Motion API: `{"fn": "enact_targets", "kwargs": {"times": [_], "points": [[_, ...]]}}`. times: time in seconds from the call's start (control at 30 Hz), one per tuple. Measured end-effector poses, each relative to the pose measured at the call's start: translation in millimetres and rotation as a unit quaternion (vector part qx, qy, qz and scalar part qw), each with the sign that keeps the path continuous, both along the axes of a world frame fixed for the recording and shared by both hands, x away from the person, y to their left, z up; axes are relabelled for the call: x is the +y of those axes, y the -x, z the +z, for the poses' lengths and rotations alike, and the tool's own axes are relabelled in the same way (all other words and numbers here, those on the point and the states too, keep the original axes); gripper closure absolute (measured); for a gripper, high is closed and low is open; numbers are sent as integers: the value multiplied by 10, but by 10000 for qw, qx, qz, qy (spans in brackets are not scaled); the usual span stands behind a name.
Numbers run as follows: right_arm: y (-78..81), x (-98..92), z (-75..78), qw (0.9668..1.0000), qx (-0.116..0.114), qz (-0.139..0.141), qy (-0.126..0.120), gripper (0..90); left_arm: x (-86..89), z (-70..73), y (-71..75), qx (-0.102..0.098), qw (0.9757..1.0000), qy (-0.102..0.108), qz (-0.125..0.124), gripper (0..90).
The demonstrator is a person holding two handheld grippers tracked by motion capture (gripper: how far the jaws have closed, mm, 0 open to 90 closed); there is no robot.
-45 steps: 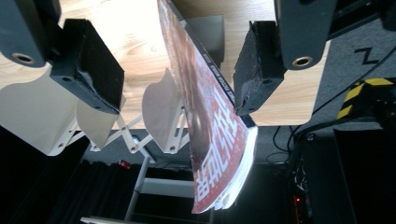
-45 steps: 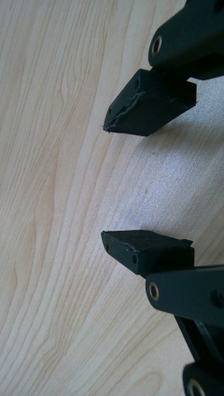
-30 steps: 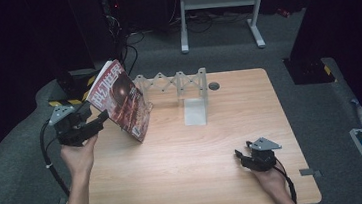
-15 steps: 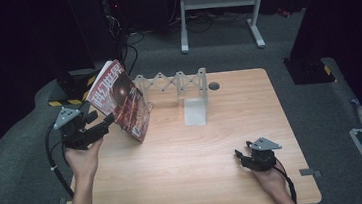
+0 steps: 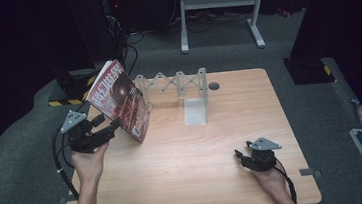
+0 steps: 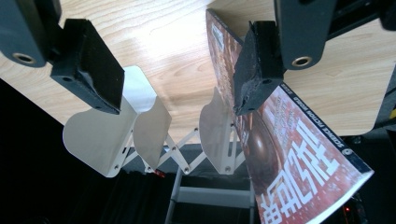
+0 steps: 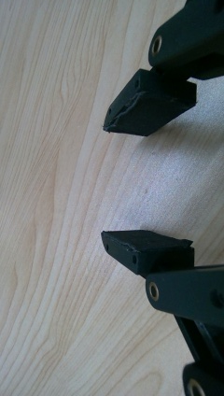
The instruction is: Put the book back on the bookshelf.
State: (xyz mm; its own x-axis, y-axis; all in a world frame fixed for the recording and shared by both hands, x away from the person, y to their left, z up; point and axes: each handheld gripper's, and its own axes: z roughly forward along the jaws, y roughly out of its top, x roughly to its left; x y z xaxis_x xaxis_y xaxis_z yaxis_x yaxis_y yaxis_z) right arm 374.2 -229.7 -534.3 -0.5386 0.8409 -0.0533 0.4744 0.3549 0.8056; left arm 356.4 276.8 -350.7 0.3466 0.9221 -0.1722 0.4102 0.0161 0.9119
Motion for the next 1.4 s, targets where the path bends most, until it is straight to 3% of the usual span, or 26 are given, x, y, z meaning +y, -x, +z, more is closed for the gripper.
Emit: {"fn": "enact_targets", "kwargs": {"times": [1.4], "points": [[1,1,0,10000,-6,-1,4,408,-311,-362,-7,250,9988,90,-402,342]]}}
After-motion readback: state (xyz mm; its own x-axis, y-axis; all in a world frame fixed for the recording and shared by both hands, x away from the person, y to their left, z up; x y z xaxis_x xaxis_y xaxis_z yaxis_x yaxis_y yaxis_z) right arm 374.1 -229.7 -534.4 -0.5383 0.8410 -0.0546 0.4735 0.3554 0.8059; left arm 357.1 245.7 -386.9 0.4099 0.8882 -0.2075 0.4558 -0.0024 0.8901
